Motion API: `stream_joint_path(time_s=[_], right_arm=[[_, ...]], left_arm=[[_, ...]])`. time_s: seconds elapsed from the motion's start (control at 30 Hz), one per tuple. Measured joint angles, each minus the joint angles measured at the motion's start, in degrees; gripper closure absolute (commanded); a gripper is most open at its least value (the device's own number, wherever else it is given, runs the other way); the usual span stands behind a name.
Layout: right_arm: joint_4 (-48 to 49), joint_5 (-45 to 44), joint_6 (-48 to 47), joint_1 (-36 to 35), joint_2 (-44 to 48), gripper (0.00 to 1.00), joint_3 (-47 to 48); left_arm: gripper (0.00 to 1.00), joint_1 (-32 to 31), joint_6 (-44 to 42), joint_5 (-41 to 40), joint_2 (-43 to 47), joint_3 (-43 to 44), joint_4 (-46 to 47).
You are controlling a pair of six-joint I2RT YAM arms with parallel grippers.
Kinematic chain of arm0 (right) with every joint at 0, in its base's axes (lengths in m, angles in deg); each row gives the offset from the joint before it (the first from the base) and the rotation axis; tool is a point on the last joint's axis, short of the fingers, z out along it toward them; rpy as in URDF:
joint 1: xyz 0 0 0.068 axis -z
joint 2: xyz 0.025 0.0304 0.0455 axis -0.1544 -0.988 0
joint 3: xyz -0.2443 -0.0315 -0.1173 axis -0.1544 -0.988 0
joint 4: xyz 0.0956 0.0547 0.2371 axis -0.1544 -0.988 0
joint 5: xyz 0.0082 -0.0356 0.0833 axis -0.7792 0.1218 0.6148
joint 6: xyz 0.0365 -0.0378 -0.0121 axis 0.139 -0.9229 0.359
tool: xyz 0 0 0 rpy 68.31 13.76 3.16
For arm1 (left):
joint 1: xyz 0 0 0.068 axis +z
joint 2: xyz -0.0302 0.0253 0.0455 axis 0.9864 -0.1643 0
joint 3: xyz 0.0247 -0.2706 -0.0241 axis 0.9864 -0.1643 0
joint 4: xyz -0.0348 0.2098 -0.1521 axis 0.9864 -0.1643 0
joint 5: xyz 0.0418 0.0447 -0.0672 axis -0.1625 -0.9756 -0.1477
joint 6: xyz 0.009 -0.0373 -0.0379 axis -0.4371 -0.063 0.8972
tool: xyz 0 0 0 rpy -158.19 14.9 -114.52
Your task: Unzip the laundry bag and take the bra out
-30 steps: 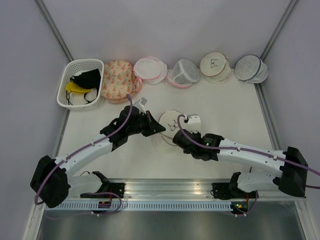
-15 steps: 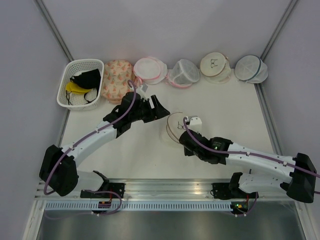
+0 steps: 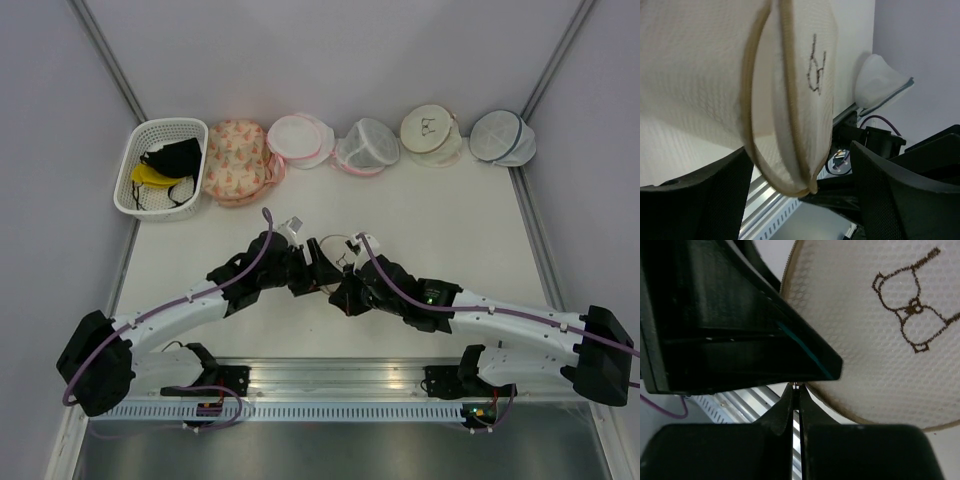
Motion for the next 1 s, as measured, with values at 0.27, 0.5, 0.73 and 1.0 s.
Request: stream_joint_path(time_s=[0.27,0.5,0.73,1.0], right_arm=[[3.7,3.6,-0.2,0.0,-0.8,1.0,-0.1],[-5.6,-2.3,-0.2,-0.1,-1.6,1.0,2.6],[-23.5,-16.8,4.5,1.2,-8.4,1.0,7.6],[-26.0,-20.9,7.0,3.5,-10.3,0.99,9.1]], left_arm=[[0.98,-0.9,2.2,0.8,-2.9,0.0,4.5],[0.98,-1.0,1.4,-2.0,-2.8,0.0,3.6],[0.98,-0.2,-0.2,-4.2,-2.3,1.6,1.7],[0.98,0.3,-4.7,-2.5,-5.5,7.0,0.8]])
